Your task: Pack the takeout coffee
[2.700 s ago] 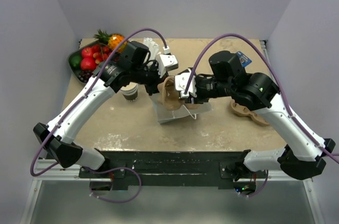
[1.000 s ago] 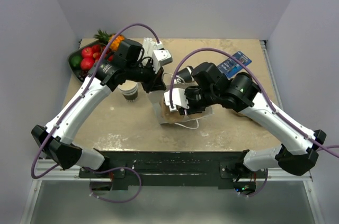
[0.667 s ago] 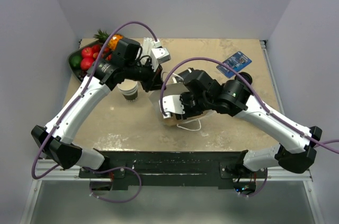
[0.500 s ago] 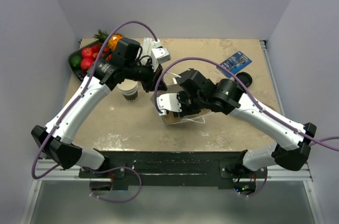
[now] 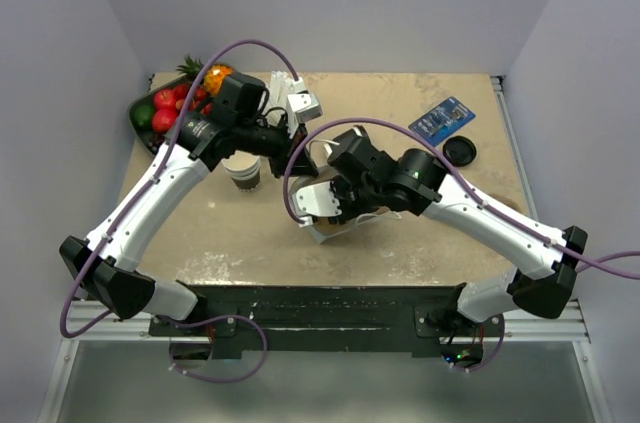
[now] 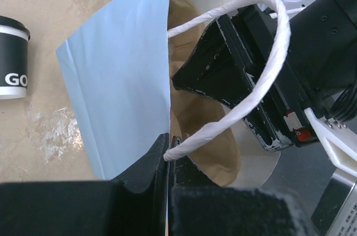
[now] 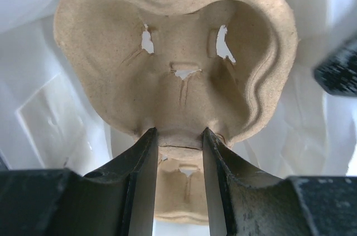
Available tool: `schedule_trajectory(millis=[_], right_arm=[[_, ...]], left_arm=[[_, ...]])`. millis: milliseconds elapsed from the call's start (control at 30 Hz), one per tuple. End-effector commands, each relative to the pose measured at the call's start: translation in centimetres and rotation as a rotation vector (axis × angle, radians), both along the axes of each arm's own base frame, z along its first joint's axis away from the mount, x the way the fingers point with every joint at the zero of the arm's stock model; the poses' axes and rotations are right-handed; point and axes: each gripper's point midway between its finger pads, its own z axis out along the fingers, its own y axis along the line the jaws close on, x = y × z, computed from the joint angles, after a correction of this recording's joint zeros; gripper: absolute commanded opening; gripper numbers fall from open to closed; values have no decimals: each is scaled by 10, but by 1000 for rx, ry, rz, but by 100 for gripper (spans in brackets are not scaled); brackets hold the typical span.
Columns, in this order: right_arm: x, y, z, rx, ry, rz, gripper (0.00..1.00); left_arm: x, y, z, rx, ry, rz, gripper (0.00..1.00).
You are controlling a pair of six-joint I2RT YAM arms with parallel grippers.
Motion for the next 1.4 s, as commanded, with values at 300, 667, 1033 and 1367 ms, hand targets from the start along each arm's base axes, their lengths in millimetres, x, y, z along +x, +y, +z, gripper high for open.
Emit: schedule_trajectory(millis=[300,667,1033,1367], right_arm=[[-39,28,-21,-118,121,261,0],[-41,24,-51,-205,154,117,0],[-45,0,-47,-201,113,127,0],[-38,11,-73,-168,137,180,0]], left_arm=[[2,-11,11,-45,-23,-102,0],[-2,-9,3,-27,1,-114,0],[-10,-5,-6,-3,-8,-184,0],[-23,-3,3,-39,-50,-254,0]])
